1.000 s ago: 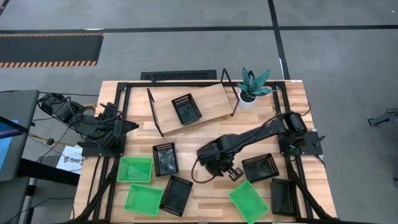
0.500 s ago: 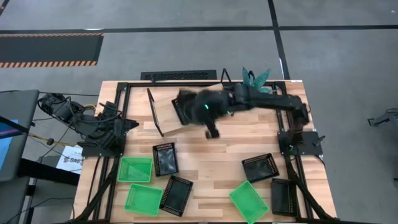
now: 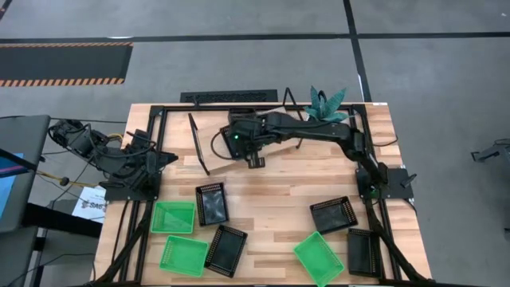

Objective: Stack baskets on shelf by color
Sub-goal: Stack the black basket on the black basket on the shelf

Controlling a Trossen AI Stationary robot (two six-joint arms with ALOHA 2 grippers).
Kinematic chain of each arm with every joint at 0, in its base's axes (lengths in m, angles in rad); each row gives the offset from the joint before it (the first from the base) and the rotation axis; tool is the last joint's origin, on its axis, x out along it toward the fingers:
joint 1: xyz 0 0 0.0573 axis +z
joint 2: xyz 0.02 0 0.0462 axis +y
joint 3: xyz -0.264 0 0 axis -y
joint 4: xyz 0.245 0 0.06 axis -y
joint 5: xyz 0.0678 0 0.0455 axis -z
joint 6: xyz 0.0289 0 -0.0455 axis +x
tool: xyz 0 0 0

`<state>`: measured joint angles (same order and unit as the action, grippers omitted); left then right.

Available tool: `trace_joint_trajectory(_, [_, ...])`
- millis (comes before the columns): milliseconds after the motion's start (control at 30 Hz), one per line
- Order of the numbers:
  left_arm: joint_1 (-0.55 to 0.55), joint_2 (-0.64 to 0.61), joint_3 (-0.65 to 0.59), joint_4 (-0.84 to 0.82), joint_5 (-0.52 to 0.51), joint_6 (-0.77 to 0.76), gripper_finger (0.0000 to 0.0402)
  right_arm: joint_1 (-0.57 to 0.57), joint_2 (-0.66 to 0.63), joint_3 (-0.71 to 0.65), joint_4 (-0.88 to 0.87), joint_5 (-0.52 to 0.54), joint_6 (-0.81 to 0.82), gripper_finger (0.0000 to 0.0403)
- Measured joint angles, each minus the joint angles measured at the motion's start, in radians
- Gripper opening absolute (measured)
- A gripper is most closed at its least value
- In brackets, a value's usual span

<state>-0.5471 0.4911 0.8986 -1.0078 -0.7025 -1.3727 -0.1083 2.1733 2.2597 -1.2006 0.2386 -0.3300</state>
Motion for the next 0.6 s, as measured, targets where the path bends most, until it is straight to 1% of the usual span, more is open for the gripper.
trace_joint_trajectory(300, [0.000, 0.000, 0.000, -0.006, -0.019, 0.000, 0.0226, 0.049, 0.009, 0.000, 0.038, 0.000, -0.048, 0.0014])
trace_joint_trajectory(433, [0.000, 0.000, 0.000, -0.006, -0.018, -0.002, 0.0226, 0.039, 0.009, 0.000, 0.050, 0.000, -0.048, 0.0022])
trace_joint_trajectory(533, [0.000, 0.000, 0.000, -0.006, -0.017, -0.003, 0.0226, 0.033, 0.036, 0.002, 0.084, 0.000, -0.052, 0.0026])
trace_joint_trajectory(600, [0.000, 0.000, 0.000, -0.006, -0.017, -0.006, 0.0226, 0.034, 0.051, -0.003, 0.063, -0.003, -0.061, 0.0026])
